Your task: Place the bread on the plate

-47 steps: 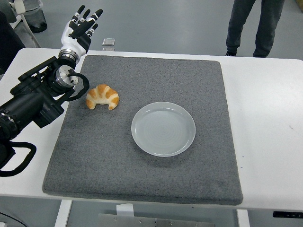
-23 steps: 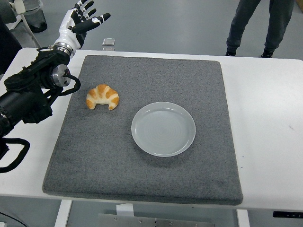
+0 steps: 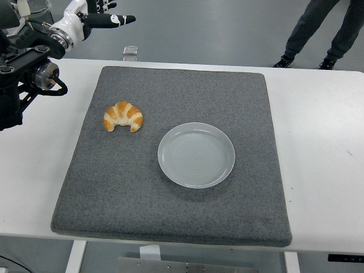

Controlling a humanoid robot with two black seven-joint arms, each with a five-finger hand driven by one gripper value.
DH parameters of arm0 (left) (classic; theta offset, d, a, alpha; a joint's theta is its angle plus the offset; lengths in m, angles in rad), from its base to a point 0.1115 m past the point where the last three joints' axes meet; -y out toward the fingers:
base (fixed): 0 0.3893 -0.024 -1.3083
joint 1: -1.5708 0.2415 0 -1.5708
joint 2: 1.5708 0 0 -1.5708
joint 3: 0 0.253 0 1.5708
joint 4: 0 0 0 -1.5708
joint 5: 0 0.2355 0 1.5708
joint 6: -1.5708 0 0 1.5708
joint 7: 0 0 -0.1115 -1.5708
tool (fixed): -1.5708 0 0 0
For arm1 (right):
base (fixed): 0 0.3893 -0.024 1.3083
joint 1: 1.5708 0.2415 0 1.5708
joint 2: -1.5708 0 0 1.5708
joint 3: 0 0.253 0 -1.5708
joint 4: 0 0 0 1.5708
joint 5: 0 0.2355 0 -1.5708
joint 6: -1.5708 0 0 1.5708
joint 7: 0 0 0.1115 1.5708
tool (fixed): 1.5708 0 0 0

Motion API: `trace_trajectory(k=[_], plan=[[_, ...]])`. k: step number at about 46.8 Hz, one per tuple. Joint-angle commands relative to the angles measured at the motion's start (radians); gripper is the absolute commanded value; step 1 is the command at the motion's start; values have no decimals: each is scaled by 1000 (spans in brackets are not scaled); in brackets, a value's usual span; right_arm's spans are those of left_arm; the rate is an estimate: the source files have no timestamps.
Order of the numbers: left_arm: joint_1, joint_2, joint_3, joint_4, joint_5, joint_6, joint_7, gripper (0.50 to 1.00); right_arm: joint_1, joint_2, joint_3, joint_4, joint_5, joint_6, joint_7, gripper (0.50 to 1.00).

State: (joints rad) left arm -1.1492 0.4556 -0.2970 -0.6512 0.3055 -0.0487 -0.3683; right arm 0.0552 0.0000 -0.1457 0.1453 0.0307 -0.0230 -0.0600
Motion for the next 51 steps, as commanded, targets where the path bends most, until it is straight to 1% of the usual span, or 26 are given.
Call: trace_trajectory(k=[1, 11, 16, 22, 30, 37, 51], plan=[[-35, 47, 90, -50, 3, -2, 2, 1000, 0, 0, 0, 0, 0, 0, 0, 930], [-150, 178, 352, -231, 4, -7, 2, 1000, 0, 0, 0, 0, 0, 0, 0, 930], [-205, 224, 458, -315, 9, -3, 2, 1000, 0, 0, 0, -1, 0, 0, 0, 930], [-262, 258, 588, -393, 10, 4, 2, 1000, 0, 0, 0, 0, 0, 0, 0, 932], [-311, 282, 714, -459, 14, 6, 0, 999, 0, 0, 0, -1, 0, 0, 0, 930], [-346, 281, 812, -470, 20, 6, 0, 999, 0, 0, 0, -1, 0, 0, 0, 930], [-343, 264, 877, -467, 58, 7, 0, 994, 0, 0, 0, 0, 0, 0, 0, 930]])
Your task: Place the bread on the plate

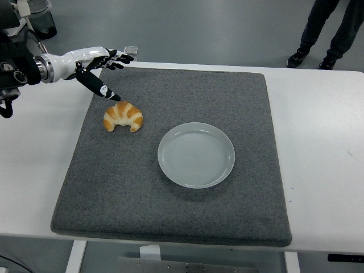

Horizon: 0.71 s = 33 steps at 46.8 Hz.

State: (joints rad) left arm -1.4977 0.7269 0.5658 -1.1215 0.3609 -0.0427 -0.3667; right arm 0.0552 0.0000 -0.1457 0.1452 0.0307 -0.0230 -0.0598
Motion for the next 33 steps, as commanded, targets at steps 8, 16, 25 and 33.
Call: trace_trajectory(k=[8, 16, 25, 33], plan=[[17, -43, 19, 8, 55, 26, -1, 994, 0, 0, 0, 1, 0, 0, 0, 930], [47, -75, 22, 20, 113, 72, 0, 992, 0, 0, 0, 1, 0, 0, 0, 930], [76, -86, 22, 46, 170, 90, 0, 988, 0, 0, 0, -1, 0, 0, 0, 932], [97, -93, 25, 68, 174, 113, 0, 986, 0, 0, 0, -1, 0, 0, 0, 930]])
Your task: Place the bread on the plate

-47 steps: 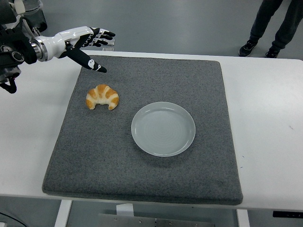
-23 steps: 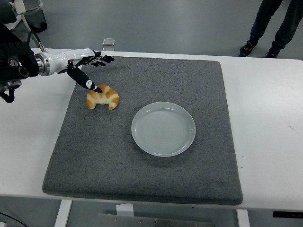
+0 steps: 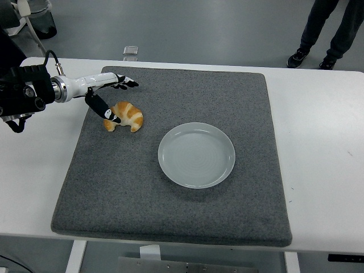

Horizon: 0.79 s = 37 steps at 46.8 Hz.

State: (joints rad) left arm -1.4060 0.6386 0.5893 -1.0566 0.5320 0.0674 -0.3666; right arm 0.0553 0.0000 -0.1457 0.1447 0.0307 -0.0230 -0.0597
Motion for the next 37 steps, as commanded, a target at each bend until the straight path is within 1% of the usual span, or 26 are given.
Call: trace_trajectory(k=[1, 4, 11, 26, 33, 37], plan=[[6, -11, 1, 4, 8, 5, 0, 984, 0, 0, 0, 0, 0, 0, 0, 930], [16, -28, 1, 12, 22, 14, 0, 984, 0, 0, 0, 1, 0, 0, 0, 930], [38, -34, -2, 17, 71, 45, -2, 979, 0, 0, 0, 0, 0, 0, 0, 930], [50, -36, -2, 21, 75, 66, -2, 962, 0, 0, 0, 0, 0, 0, 0, 930], [70, -68, -2, 41, 75, 83, -2, 951, 0, 0, 0, 1, 0, 0, 0, 930], [79, -73, -3, 47, 75, 95, -2, 951, 0, 0, 0, 1, 0, 0, 0, 930]])
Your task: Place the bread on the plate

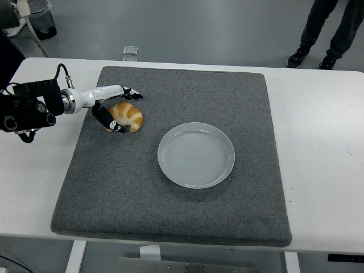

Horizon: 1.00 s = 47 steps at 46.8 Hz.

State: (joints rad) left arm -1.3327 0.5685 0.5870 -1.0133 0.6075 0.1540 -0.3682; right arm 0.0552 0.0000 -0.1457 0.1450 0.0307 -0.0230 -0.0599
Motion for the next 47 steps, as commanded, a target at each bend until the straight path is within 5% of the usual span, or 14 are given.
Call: trace_trajectory(k=[1, 47], plan=[[7, -4, -1, 4, 0, 12, 0, 951, 0, 0, 0, -1, 0, 0, 0, 930], [20, -39, -4, 42, 9, 55, -2, 866, 0, 0, 0, 1, 0, 0, 0, 932]])
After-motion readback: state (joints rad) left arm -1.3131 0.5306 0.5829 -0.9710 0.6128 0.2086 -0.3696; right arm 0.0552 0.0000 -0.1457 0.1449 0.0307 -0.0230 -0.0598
